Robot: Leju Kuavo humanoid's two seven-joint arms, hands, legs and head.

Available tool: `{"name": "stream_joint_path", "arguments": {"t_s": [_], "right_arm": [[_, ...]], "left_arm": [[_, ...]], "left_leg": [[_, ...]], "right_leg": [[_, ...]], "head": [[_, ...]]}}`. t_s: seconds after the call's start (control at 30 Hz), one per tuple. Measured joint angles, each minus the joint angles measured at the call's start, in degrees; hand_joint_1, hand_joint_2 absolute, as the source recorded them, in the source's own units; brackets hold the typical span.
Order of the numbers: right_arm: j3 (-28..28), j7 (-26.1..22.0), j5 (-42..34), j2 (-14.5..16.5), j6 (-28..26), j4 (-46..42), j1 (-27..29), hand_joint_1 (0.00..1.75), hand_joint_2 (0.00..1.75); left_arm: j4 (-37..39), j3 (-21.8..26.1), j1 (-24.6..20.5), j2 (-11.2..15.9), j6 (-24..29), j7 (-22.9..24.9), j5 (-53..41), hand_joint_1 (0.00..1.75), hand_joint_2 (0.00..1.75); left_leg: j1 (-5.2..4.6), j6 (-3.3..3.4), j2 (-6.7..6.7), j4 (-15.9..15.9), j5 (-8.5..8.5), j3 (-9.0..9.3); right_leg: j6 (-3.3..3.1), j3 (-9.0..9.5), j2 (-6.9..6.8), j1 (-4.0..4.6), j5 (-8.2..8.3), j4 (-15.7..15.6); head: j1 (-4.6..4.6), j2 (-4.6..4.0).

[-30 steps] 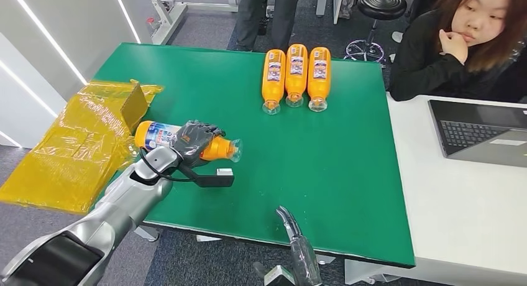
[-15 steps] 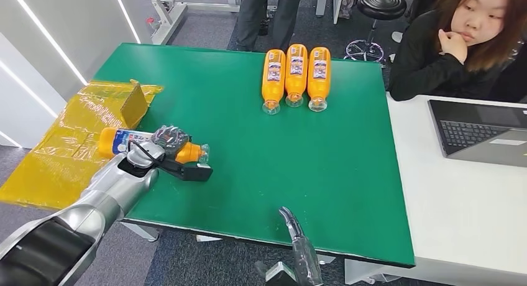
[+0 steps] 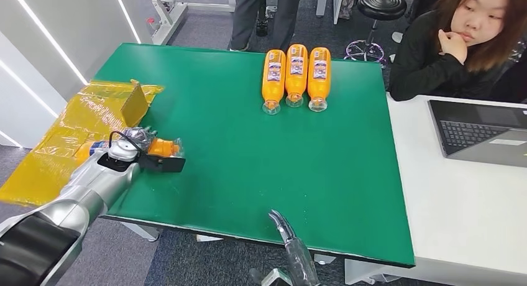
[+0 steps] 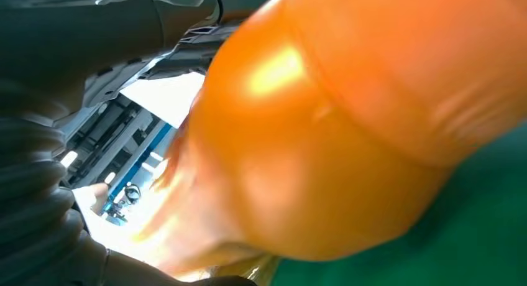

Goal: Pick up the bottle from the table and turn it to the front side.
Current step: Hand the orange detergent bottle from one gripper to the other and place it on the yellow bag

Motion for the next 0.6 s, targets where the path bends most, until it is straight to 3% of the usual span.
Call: {"name": "stream_joint_path", "arguments": {"t_s": [0.37,0.47,0.6], "right_arm": [[-0.9,-2.0,-2.4,0.0,-0.9,0.0,0.8,0.0,1.75],[-1.0,-1.7,-3.2,0.0,-2.2,0.1,0.9,0.0,1.75],[-1.4,-1.3,-3.7,0.2,-5.5,0.3,1.2,0.0,1.75]], "left_arm": [[0.3,0.1,0.0,0.5,0.6,-0.3,-0.8,0.0,1.75],[0.2,0.8,-0.3,-0.3,6.8,-2.4,-0.1,0.0,1.75],[-0.6,2.1,-1.0,-2.4,20.2,-7.1,0.9,0.0,1.75]], "left_leg": [[-0.01,0.0,0.0,0.0,0.0,0.02],[-0.01,-0.01,-0.03,0.0,0.01,0.02],[-0.02,-0.01,-0.07,0.0,0.01,0.02]], "right_leg": [[0.0,-0.01,0.0,0.0,0.0,0.0],[0.0,-0.02,-0.03,0.0,0.0,0.0],[0.0,0.01,-0.05,-0.02,0.0,0.0]], "head": [[0.01,0.0],[0.0,0.0],[0.01,0.0]]}}
